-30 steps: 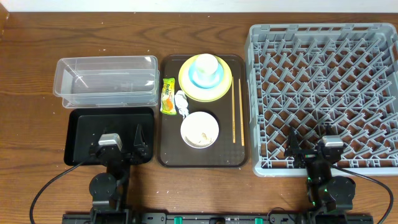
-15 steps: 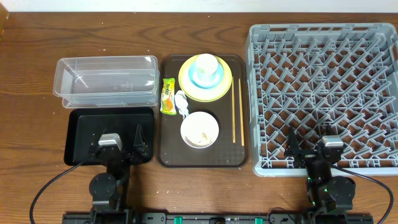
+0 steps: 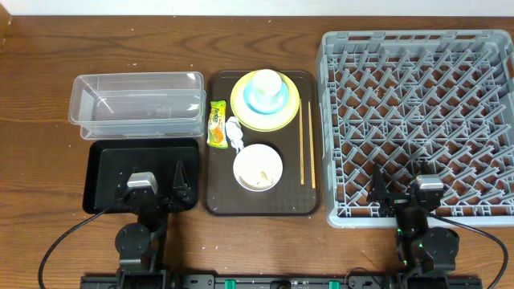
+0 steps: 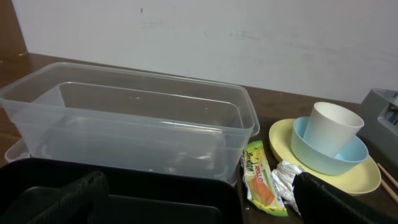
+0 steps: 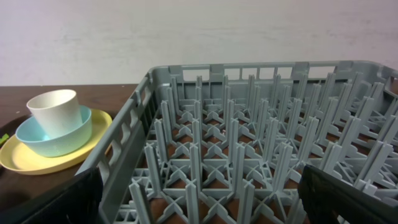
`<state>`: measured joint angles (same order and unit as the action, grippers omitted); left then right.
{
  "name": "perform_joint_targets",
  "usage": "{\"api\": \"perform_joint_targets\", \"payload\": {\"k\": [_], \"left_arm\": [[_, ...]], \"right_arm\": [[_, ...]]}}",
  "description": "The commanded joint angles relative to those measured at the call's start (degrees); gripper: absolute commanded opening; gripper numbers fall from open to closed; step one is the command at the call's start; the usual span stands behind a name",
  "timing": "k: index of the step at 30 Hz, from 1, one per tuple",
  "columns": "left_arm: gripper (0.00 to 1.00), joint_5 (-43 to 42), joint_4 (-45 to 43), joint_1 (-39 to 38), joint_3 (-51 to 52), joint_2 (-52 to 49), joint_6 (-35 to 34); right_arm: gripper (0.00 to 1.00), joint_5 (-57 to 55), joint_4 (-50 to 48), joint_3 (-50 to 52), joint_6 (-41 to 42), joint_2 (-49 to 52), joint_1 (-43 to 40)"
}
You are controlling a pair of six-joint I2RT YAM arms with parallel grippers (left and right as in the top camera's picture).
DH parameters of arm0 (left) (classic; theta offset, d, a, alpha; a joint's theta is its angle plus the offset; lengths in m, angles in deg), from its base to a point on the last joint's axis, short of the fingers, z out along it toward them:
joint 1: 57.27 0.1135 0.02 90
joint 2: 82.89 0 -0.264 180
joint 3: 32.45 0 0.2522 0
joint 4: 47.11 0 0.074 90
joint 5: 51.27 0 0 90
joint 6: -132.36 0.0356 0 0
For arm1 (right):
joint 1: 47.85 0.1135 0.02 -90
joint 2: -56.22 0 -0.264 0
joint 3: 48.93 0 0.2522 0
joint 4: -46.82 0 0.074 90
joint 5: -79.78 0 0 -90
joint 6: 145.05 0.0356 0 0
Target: Sort waste into correct bins and load items into the dishwasher rack
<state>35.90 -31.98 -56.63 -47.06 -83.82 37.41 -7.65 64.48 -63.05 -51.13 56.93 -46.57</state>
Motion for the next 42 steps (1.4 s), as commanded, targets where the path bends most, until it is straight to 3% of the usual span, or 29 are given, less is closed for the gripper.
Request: {"api": "perform_joint_targets", "payload": {"k": [1,9,13,16,21,26,33,35,38,41,42], "left_arm": [[0.98,0.7,2.64,0.2,0.61,-0.11,-0.72],[0.98,0.61,1.77,0.2,0.61,-0.11,-0.76],[0.98,-6.03,-0.04,0.2,-0.22,-0.11,-0.76],[0.98,-11.15,0.02,0.2,-3.08,-0.13,-1.44],[0.98,-11.74,4.68,0.2,-13.66,-4.31,-1.79],[0.98,-13.57,17.7,0.2,-33.7,-20.15,-0.59],[0.98,-16.22,55.06,0.17,-74.73,-54.47,1.22],[0.98,-16.22,60.54,0.2,-83.58,-62.05,1.2],[0.98,-16.2,65.66,0.2,-91.3,-69.96,1.22],[1.0,-16.28,66.58,0.17,-92.65,-74.31,0.63],[0.87,-16.28,66.88,0.17,-92.63,-75.17,-0.04]], "right_arm": [[0.99,-0.63,0.26,0.04,0.74,0.07,-0.5],[0.99,-0.61,0.26,0.04,0.74,0.07,-0.5],[0.99,-0.63,0.26,0.04,0.74,0.07,-0.5],[0.99,-0.63,0.28,0.04,0.74,0.07,-0.5],[0.99,-0.63,0.26,0.04,0.74,0.07,-0.5],[0.99,-0.63,0.26,0.04,0.74,0.07,-0.5],[0.99,-0.63,0.28,0.04,0.74,0.07,-0.5],[0.99,-0.61,0.26,0.04,0.74,0.07,-0.5],[0.99,-0.61,0.26,0.04,0.74,0.07,-0.5],[0.99,-0.61,0.26,0.04,0.74,0.07,-0.5],[0.99,-0.61,0.26,0.04,0.74,0.07,-0.5]]}}
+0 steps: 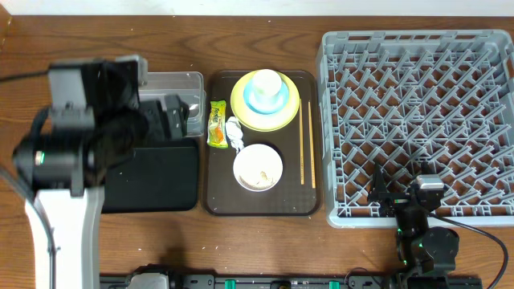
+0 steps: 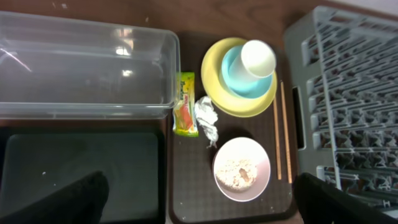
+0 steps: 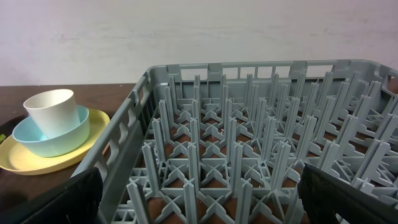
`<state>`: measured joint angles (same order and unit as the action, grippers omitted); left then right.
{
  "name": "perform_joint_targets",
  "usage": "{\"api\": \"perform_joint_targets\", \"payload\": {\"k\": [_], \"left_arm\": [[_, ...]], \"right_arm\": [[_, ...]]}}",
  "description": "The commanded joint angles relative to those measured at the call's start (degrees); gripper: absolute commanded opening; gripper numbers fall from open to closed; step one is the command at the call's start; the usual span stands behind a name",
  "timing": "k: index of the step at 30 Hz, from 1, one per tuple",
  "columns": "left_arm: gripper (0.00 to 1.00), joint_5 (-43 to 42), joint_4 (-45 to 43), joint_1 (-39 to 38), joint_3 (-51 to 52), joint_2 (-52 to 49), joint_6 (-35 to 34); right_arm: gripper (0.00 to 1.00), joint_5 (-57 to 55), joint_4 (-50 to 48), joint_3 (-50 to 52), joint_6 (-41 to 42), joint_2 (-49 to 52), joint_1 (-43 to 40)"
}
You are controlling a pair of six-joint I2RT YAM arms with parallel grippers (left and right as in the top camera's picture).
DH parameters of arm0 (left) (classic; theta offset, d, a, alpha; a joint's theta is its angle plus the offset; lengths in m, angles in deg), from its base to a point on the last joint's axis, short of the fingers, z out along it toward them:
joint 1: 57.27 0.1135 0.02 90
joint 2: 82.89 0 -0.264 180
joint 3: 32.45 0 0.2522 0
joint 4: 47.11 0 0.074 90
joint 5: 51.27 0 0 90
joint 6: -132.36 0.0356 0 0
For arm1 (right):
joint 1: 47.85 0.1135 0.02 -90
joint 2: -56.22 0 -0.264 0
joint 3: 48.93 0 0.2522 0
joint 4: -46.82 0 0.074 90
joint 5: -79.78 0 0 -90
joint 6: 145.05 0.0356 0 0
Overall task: Sort waste into correct bins and load items into the dishwasher rack
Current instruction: 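Move left gripper over the green snack wrapper on the brown tray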
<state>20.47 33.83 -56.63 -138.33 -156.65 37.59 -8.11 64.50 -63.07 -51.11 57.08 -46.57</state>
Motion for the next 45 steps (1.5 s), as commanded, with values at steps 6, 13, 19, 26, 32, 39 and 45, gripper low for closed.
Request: {"api": "perform_joint_targets", "payload": {"k": [6,13,19,26,32,39,45], "left_arm": [[0.06,-0.15,3.74,-1.6,0.42,-6.43,-2.51],[0.06,14.86,-0.28,-12.41,6.03,-7.15,-10.25],[0.34,22.05,-7.8,-20.22,12.17,-8.28,-12.07],[0.39,22.36,-14.6,-20.52,15.19,-11.28,-14.03],[0.38,21.94,-16.57,-21.31,15.19,-16.44,-15.69],[0.32,22.38,-19.85,-21.38,15.19,-24.92,-15.69],[0.31,22.4,-22.77,-21.42,15.19,-30.38,-15.67]], "right_arm": [[0.99,-0.15,0.26,0.07,0.72,-0.09,-0.5],[0.99,-0.17,0.24,0.07,0.72,-0.09,-0.5],[0.99,-0.17,0.24,0.07,0.72,-0.09,-0.5],[0.99,-0.15,0.24,0.07,0.72,-0.09,-0.5],[0.99,-0.15,0.24,0.07,0.72,-0.07,-0.5],[0.99,-0.17,0.26,0.07,0.72,-0.07,-0.5],[0.99,-0.15,0.24,0.07,0.72,-0.07,-0.5]]}}
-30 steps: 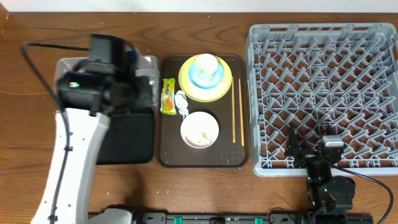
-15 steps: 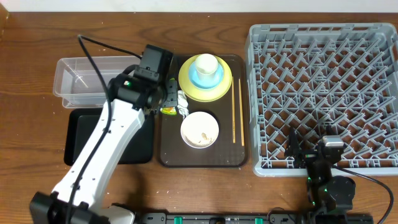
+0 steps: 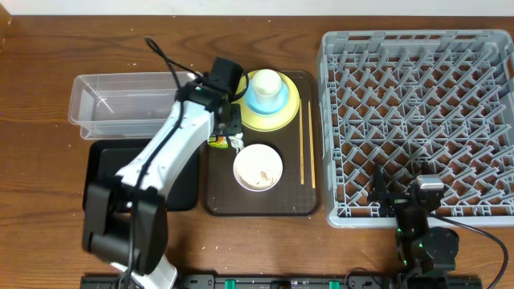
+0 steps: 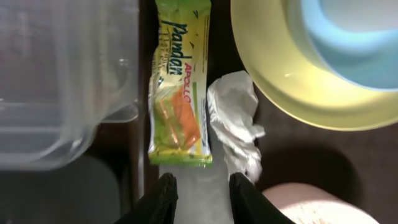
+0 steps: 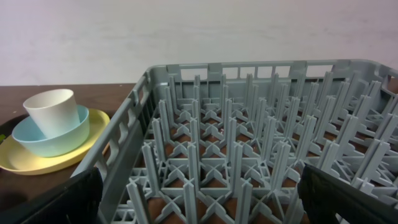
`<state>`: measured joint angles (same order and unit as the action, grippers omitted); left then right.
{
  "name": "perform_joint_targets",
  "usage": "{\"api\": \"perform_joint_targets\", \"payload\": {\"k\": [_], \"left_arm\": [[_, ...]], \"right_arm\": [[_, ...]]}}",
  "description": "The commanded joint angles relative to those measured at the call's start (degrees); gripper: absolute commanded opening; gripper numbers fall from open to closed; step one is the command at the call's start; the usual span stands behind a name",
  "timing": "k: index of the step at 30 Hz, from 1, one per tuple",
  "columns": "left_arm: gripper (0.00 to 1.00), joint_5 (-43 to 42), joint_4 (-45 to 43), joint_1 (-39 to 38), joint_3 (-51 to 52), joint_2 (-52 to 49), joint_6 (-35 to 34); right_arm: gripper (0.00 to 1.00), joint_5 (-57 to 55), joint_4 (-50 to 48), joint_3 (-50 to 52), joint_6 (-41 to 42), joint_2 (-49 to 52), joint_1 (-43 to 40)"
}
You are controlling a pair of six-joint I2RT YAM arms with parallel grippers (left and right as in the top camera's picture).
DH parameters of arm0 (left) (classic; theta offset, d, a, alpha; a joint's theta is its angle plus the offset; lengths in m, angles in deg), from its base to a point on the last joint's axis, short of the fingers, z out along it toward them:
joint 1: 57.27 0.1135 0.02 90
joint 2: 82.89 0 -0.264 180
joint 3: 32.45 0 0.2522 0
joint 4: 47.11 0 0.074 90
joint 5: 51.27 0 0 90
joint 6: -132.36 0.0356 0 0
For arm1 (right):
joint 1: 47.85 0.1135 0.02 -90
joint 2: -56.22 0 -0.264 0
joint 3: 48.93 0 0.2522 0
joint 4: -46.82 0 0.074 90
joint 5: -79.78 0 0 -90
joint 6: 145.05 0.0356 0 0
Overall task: Sort waste into correct bins and load items into the dishwasher rack
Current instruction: 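Move left gripper over the green snack wrapper on the brown tray, then close left gripper on the green snack wrapper and lift it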
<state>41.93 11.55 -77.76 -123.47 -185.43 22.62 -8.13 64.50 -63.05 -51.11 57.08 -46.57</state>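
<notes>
A green and orange snack wrapper [image 4: 179,112] lies on the brown tray [image 3: 265,205] beside a crumpled white wad [image 4: 236,121]. My left gripper [image 4: 202,193] is open low over the tray, just short of the wrapper's near end, with nothing between its fingers [image 4: 163,199]. In the overhead view the left gripper [image 3: 227,128] covers most of the wrapper [image 3: 215,143]. A white cup [image 3: 266,83] sits in a blue bowl on a yellow plate [image 3: 289,111]. A white bowl [image 3: 258,167] with food scraps and chopsticks [image 3: 306,148] share the tray. My right gripper [image 5: 199,205] is open at the grey rack's [image 3: 418,120] front edge.
A clear plastic bin [image 3: 128,104] stands left of the tray, with a black bin [image 3: 104,172] in front of it. The left arm stretches across both bins. The rack's upright pegs [image 5: 236,155] fill the right wrist view.
My left arm has come down from high over the bins to the tray, and its fingers now stand closer together just by the wrapper. The right arm has not moved.
Both arms rested at the table's front edge, the left over the black bin, the right at the rack. Then the left arm was raised high, looking down on bins and tray. Now it is low over the wrapper.
</notes>
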Motion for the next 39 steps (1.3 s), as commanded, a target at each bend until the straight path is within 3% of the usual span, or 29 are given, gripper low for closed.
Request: {"api": "perform_joint_targets", "payload": {"k": [1,14,39], "left_arm": [[0.32,0.94,-0.85,-0.28,0.33,-2.25,-0.7],[0.32,2.08,-3.98,-0.33,0.33,-9.4,-0.72],[0.27,3.78,-7.21,-0.33,0.39,-14.23,-0.72]], "right_arm": [[0.99,-0.13,0.24,0.04,0.72,-0.07,-0.5],[0.99,-0.13,0.24,0.04,0.72,-0.07,-0.5],[0.99,-0.15,0.24,0.04,0.72,-0.07,-0.5]]}}
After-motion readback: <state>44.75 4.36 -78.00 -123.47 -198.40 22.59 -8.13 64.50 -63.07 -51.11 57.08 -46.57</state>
